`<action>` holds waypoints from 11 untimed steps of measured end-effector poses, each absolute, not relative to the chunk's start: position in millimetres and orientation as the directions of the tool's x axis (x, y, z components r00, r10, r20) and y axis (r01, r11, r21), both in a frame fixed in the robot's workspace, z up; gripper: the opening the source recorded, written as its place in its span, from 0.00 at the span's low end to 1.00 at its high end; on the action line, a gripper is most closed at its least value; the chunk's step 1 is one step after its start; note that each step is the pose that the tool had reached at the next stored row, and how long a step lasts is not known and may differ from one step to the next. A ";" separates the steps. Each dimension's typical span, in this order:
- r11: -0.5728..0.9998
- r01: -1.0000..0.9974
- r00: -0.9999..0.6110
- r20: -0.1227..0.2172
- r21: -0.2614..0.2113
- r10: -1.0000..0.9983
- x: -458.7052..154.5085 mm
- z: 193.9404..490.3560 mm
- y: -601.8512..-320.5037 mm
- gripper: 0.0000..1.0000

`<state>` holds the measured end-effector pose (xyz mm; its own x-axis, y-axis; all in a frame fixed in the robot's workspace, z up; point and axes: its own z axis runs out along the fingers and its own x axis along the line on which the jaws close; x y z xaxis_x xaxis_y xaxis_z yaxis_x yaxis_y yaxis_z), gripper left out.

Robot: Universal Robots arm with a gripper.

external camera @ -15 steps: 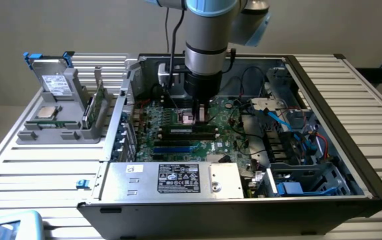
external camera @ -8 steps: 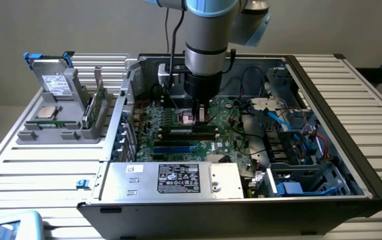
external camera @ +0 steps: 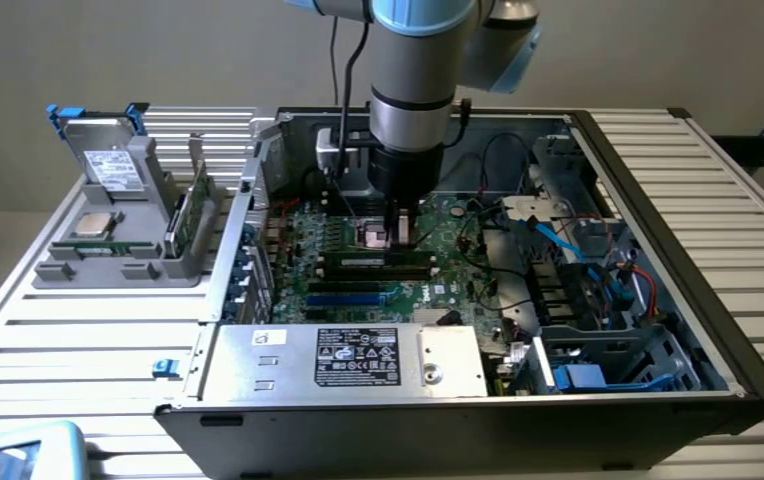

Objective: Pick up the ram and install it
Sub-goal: 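Insert the ram into the slot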

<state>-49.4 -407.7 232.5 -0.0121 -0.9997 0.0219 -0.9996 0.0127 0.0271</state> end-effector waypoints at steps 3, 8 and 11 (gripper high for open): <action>0.013 -1.000 -0.012 0.022 0.027 -1.000 -49.4 231.4 -407.8 0.15; 0.013 -1.000 -0.012 0.022 0.027 -1.000 -49.4 229.6 -408.1 0.15; 0.013 -1.000 -0.012 0.022 0.027 -1.000 -49.4 228.7 -408.1 0.15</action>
